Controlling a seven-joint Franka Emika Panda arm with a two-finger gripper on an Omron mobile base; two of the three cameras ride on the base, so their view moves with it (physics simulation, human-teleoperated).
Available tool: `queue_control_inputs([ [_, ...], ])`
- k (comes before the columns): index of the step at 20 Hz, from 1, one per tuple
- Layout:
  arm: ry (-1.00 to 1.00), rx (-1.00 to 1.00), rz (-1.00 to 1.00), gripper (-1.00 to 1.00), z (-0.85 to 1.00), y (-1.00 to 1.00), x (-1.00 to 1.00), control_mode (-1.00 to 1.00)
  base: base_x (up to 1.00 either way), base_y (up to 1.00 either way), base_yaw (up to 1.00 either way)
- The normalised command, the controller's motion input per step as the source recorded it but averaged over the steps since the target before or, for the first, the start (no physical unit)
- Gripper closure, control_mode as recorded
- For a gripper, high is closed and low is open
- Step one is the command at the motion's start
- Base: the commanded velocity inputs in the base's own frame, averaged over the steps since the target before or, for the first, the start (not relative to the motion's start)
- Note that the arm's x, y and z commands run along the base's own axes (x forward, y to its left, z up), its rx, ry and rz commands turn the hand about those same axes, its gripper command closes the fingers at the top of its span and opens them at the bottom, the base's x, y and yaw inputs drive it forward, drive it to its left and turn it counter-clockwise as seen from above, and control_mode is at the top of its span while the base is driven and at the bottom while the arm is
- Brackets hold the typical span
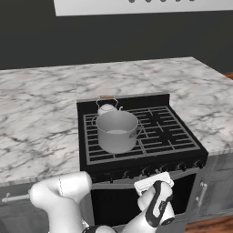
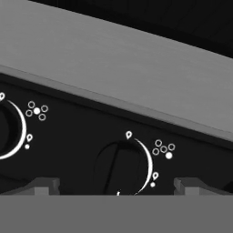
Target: Pick the kettle from the cabinet and place it on a stove burner. Then pick the pot from the counter and place it on another stove burner. Finally, turn both burners on.
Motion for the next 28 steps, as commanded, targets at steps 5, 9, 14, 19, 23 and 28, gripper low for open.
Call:
queue_control_inputs([
  [5, 0.0, 0.01, 0.0, -1.0, -0.08, 0.0, 0.08, -1.0, 0.0, 0.0, 0.0],
  [9, 0.0, 0.01, 0.01, -1.0, -0.07, 0.0, 0.01, -1.0, 0.0, 0.0, 0.0],
  [14, 0.0, 0.0, 0.01, 1.0, -0.02, 0.09, 0.04, -1.0, 0.0, 0.0, 0.0],
  [19, 0.0, 0.01, 0.01, 1.0, 0.0, 0.04, 0.06, -1.0, 0.0, 0.0, 0.0],
  [23, 0.0, 0.0, 0.02, 1.0, 0.0, 0.05, 0.03, -1.0, 0.0, 0.0, 0.0],
  [28, 0.0, -0.04, 0.02, 1.0, 0.0, 0.05, 0.01, -1.0, 0.0, 0.0, 0.0],
])
